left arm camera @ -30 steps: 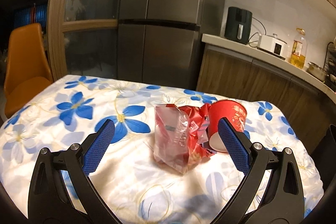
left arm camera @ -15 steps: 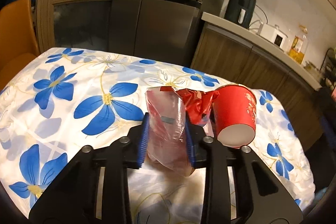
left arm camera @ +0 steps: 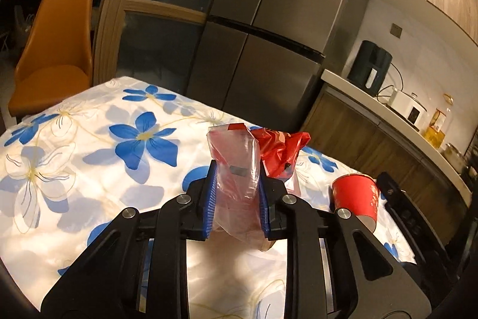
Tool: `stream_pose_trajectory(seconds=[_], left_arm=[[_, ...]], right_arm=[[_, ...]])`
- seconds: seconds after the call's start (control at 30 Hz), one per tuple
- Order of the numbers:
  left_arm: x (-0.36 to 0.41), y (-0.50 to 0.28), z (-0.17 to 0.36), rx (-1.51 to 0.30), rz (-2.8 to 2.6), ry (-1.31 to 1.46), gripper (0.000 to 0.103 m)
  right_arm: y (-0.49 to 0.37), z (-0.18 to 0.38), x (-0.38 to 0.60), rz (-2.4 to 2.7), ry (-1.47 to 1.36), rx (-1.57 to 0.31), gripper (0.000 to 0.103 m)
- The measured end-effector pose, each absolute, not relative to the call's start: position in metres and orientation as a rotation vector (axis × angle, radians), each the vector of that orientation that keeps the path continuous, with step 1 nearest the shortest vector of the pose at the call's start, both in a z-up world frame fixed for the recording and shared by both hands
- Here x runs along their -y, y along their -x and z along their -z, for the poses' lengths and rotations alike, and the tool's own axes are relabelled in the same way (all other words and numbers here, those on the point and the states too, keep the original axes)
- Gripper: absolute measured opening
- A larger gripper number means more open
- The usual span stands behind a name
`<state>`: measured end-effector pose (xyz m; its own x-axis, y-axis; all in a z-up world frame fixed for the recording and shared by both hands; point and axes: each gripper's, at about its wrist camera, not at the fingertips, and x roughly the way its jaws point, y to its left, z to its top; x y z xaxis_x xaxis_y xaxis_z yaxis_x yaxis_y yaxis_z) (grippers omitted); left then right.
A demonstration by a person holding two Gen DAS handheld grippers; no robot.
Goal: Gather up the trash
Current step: 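Grasp the clear plastic bag with the left tool while the right tool grasps the red cup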
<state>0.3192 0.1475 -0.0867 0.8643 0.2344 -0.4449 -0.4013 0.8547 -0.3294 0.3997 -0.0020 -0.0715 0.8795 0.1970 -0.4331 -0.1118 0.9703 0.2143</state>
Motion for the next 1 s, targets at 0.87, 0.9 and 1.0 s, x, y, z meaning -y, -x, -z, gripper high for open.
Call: stream_pose_trajectory(seconds=[0.87,0.9,1.0], left_arm=[[-0.151,-0.32,0.093,-0.425,-0.321,0.445,0.023],[-0.15,-0.32,0.092,-0.425,-0.318,0.443,0.023],[-0.147,-0.321,0.091,-0.436,-0.295,0.451,0.023]], right_arm=[[-0.408,0.079,0.003,-0.189,-0.206,-0.581,0.061],[-0.404,0.076,0.005,-0.191,-0.207,-0.574,0.061],[-0.392,0.067,0.013,-0.201,-0.201,-0.558,0.061]])
